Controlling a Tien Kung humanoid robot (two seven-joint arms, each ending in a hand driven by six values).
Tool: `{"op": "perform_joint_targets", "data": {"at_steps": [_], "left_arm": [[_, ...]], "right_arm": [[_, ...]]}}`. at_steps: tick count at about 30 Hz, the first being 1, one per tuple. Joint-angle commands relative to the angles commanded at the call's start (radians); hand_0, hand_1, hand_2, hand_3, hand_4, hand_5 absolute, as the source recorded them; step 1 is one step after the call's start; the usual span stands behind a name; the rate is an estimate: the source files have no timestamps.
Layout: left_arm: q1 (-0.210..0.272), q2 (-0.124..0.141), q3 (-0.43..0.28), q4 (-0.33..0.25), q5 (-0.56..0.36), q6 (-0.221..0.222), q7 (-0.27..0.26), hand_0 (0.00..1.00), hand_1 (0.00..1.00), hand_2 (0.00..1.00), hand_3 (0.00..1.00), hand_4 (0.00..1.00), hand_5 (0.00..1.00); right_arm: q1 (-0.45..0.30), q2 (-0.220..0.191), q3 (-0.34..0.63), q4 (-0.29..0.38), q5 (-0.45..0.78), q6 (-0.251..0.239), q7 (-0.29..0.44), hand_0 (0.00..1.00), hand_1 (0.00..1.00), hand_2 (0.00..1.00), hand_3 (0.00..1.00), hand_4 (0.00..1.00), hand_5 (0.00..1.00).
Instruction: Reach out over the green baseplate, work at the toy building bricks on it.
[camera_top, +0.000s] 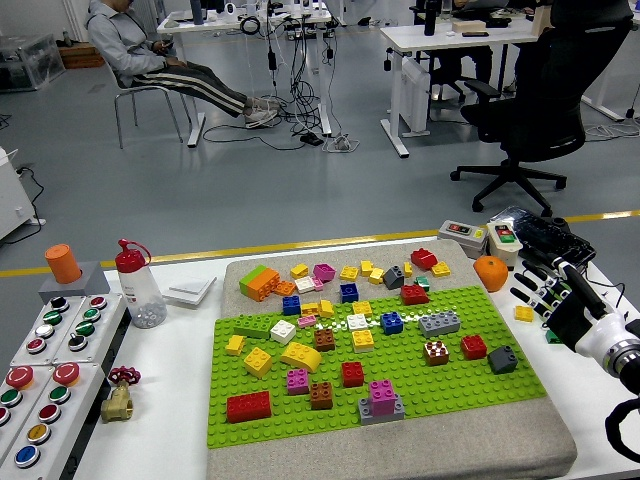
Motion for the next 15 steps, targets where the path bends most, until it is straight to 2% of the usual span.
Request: {"op": "perform_joint_targets", "data": {"at_steps": [15], "left_arm": [[0.000,-0.003,-0.005,0.002,0.001,0.001,-0.004,0.664,0.634,0.653,0.487,0.363,0.998]], "right_arm": [[-0.002,-0.012,-0.031,0.005,0.055,0.025,0.037,0.774,0.753,0.731,0.705,0.531,0.379]]}}
